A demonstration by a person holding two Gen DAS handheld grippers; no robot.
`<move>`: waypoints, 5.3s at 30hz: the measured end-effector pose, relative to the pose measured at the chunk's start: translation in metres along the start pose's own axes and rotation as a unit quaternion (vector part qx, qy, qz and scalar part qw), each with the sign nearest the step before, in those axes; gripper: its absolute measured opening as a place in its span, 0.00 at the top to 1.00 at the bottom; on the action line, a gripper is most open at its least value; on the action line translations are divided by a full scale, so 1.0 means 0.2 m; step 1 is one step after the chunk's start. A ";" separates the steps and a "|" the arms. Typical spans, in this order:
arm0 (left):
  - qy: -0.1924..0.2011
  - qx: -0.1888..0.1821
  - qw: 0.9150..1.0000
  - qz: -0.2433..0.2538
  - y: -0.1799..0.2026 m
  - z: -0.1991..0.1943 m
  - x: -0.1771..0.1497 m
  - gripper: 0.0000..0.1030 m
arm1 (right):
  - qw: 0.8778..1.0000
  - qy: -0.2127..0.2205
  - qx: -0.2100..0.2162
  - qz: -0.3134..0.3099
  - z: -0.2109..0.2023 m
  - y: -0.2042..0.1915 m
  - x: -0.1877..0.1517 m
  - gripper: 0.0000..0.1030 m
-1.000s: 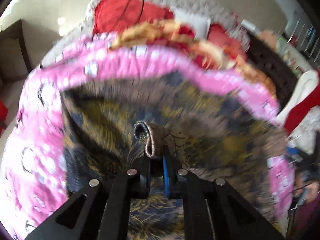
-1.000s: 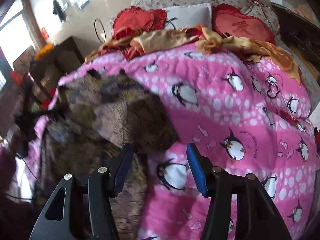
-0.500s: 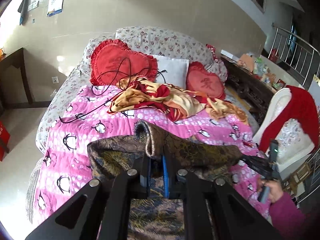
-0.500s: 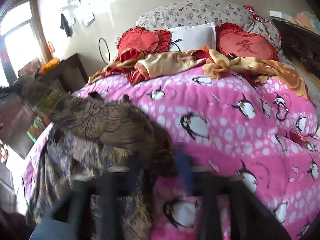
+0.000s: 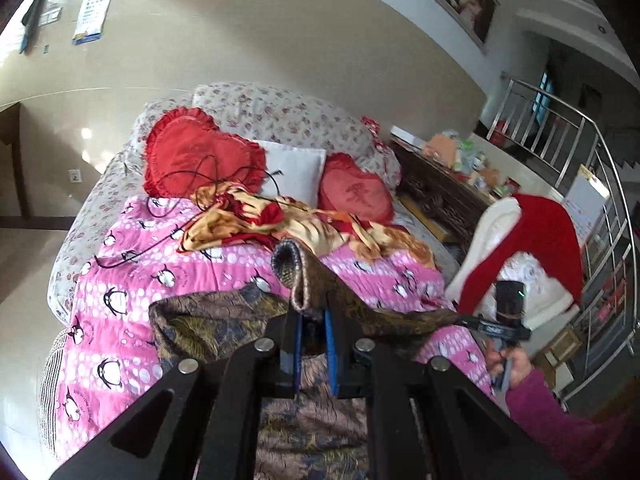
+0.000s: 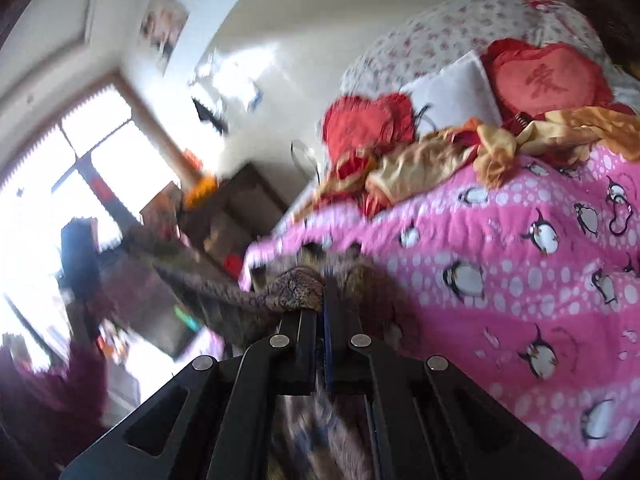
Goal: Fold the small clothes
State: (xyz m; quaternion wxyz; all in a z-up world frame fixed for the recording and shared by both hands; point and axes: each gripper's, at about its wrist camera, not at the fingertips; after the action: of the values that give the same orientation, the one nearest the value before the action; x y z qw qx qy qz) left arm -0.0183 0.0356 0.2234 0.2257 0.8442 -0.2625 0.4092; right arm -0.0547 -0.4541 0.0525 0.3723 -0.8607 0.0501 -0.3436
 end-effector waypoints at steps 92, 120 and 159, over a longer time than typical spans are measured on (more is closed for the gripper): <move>-0.196 0.090 0.972 -0.096 -0.39 0.93 -0.84 0.29 | 0.965 -0.100 -0.235 -0.050 1.13 -0.06 0.16 0.48; -0.171 0.095 0.974 -0.112 -0.42 0.89 -0.85 0.29 | 0.965 -0.037 -0.256 0.028 0.38 0.00 -0.13 0.61; -0.226 -0.101 0.969 0.021 0.74 1.72 -0.60 0.24 | 0.964 -0.016 -0.265 0.015 0.46 0.36 -0.06 0.94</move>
State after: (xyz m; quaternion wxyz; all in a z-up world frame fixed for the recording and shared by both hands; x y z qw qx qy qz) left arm 0.0229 -0.2509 -0.0439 0.2365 0.8818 -0.3643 0.1839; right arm 0.0055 -0.4461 -0.0471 0.1367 -0.9330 0.1468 -0.2988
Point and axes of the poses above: each gripper's, at about its wrist camera, not at the fingertips, and z roughly the way its jaws point, y to its right, x to its top, and after that the axes turned 12 degrees about z, right-handed
